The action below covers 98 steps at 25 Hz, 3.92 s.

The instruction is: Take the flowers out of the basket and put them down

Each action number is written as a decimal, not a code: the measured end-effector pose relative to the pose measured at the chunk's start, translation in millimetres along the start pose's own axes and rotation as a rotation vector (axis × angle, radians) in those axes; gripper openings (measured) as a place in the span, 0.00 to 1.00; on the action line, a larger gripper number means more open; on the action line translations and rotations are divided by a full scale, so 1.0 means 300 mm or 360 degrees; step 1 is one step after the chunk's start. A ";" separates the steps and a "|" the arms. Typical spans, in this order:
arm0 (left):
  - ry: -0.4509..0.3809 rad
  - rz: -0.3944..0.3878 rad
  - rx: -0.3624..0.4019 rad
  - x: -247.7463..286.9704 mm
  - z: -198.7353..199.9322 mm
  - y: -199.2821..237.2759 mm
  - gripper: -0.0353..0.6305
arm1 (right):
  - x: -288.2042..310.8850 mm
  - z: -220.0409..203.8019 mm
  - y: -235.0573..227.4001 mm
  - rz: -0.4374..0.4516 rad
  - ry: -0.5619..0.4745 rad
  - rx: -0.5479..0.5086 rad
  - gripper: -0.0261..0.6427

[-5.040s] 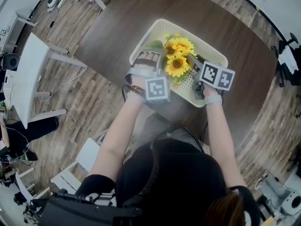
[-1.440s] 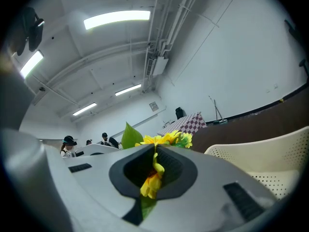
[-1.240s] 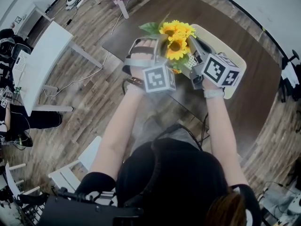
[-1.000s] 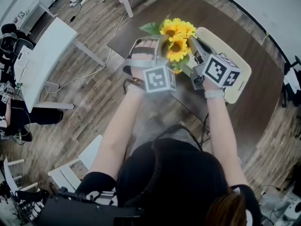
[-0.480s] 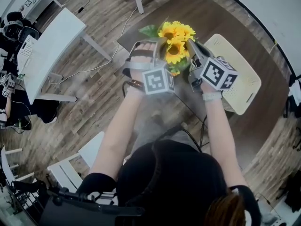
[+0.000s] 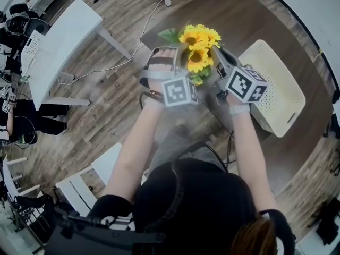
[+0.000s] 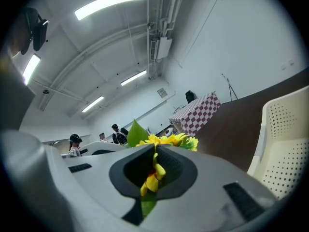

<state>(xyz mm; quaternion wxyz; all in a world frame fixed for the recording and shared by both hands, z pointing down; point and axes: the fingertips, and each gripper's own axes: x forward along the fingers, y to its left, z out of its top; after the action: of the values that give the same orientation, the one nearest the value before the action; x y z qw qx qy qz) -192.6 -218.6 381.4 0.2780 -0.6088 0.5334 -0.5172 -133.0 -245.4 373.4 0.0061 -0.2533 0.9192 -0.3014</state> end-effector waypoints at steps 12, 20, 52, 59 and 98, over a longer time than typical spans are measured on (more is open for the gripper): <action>-0.0032 -0.0084 -0.0011 0.086 -0.123 -0.050 0.08 | 0.118 -0.093 -0.037 -0.0059 0.0019 0.0034 0.04; -0.0048 -0.0119 -0.0006 0.164 -0.171 -0.061 0.08 | 0.186 -0.111 -0.081 -0.0094 0.0016 0.0043 0.04; -0.0051 -0.0175 -0.0036 0.372 -0.261 -0.082 0.08 | 0.348 -0.145 -0.211 -0.0119 0.0041 0.0078 0.04; -0.0055 -0.0171 -0.0045 0.378 -0.265 -0.089 0.08 | 0.352 -0.155 -0.222 -0.0121 0.0038 0.0090 0.04; -0.0068 -0.0088 -0.0047 0.304 -0.297 -0.072 0.12 | 0.289 -0.132 -0.211 -0.0242 -0.0122 0.0060 0.17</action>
<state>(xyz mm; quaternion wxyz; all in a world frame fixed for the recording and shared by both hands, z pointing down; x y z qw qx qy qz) -276.7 -279.1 458.7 0.2660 -0.6384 0.5178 -0.5037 -185.9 -308.0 453.2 0.0231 -0.3333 0.8906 -0.3085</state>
